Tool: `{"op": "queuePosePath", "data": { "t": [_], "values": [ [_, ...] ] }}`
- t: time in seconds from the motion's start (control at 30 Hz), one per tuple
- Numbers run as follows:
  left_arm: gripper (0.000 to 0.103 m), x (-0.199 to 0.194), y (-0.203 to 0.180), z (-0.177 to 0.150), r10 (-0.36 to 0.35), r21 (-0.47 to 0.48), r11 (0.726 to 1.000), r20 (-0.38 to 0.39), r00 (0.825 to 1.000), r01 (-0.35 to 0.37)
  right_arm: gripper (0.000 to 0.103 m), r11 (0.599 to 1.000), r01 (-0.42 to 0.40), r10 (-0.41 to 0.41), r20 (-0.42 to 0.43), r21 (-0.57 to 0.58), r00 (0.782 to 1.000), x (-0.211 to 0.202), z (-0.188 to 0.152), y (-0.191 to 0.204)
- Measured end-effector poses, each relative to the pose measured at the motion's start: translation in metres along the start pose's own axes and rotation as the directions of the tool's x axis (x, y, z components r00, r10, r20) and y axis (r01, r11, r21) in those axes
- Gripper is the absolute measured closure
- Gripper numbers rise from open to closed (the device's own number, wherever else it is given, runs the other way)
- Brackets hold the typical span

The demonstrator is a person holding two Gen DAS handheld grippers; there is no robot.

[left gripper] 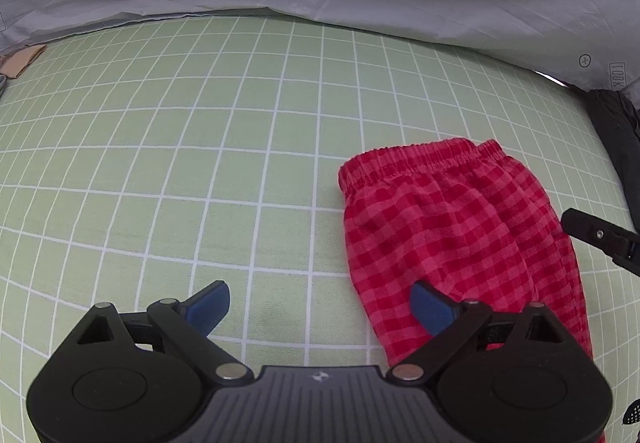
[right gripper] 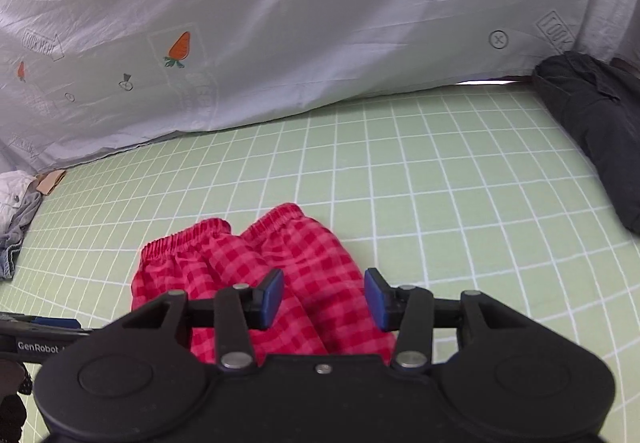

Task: Fold clothes

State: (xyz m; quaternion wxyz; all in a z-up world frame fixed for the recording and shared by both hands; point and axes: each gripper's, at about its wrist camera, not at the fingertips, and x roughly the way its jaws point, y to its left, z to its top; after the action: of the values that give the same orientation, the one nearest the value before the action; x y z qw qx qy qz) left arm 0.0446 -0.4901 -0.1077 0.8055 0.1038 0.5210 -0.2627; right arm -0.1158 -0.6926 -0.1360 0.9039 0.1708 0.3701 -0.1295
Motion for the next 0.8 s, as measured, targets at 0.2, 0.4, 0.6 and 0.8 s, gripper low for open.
{"op": "queuePosePath", "data": {
  "t": [0.2, 0.4, 0.6, 0.8],
  "values": [
    [0.009, 0.01, 0.002, 0.008, -0.09, -0.007, 0.996, -0.001, 0.996, 0.09, 0.073, 0.994, -0.07, 0.065, -0.065, -0.086, 0.996, 0.022, -0.003, 0.018],
    [0.022, 0.021, 0.008, 0.016, -0.144, -0.032, 0.989, -0.017, 0.989, 0.144, 0.101, 0.992, -0.096, 0.088, -0.094, -0.087, 0.992, 0.024, -0.005, 0.018],
    [0.025, 0.013, 0.01, 0.031, -0.161, -0.05, 0.986, 0.032, 0.987, 0.162, 0.102, 0.995, 0.014, 0.0, 0.14, -0.094, 0.99, -0.025, 0.013, 0.016],
    [0.023, 0.017, 0.004, 0.04, -0.206, -0.057, 0.977, 0.036, 0.978, 0.207, 0.092, 0.985, 0.17, -0.171, 0.033, 0.027, 0.985, -0.002, 0.019, -0.022]
  ]
}}
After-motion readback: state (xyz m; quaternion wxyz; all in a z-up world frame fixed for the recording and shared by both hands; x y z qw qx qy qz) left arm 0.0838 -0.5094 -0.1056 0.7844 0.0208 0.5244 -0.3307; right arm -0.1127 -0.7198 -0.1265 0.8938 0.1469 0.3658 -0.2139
